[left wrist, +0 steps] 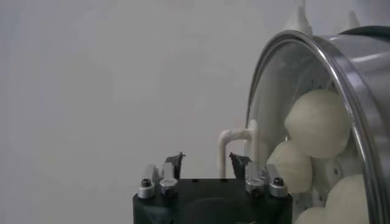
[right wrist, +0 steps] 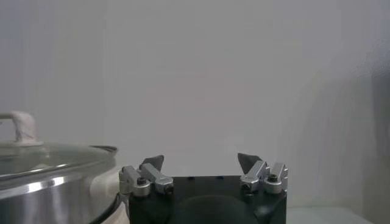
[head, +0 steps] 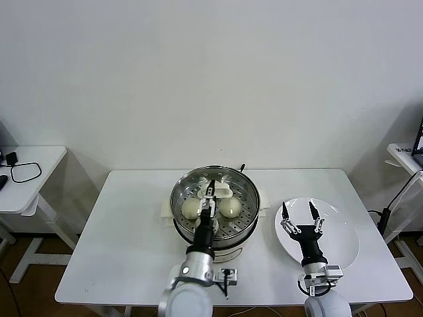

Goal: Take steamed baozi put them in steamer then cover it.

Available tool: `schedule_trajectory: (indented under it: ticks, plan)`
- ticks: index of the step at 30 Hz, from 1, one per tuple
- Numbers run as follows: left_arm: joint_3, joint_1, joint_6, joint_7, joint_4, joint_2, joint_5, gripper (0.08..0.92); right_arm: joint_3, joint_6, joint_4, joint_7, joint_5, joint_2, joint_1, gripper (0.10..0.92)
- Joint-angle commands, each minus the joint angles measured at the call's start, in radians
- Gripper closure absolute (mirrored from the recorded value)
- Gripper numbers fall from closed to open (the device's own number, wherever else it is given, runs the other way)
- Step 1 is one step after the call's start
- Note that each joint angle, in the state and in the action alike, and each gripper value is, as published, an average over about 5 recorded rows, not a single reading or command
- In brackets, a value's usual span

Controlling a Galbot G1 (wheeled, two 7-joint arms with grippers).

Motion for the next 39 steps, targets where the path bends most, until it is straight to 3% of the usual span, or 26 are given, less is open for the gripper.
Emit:
schedule_trajectory:
  ticks: [1,6,13,39]
  plan:
    - [-0.201,0.243,-0.112,-0.106,-0.326,0.082,-0.592,0.207,0.011,-0.025,0.045,0.002,0.016,-0.007,-0.009,0.203]
    - [-0.421,0.316,-0.256,-0.143,-0.347,0.019,-1.081,0.178,0.028,-0.095,0.107,0.0,0.018,-0.016,-0.025,0.203]
    - [-0.591,0.339,-0.365,-0.11,-0.228,-0.031,-1.348,0.177,0.043,-0.181,0.192,0.002,0.022,-0.025,-0.033,0.203]
    - [-0.654,0.358,-0.419,-0.077,-0.151,-0.034,-1.445,0.177,0.058,-0.218,0.263,0.016,-0.009,-0.012,-0.078,0.203]
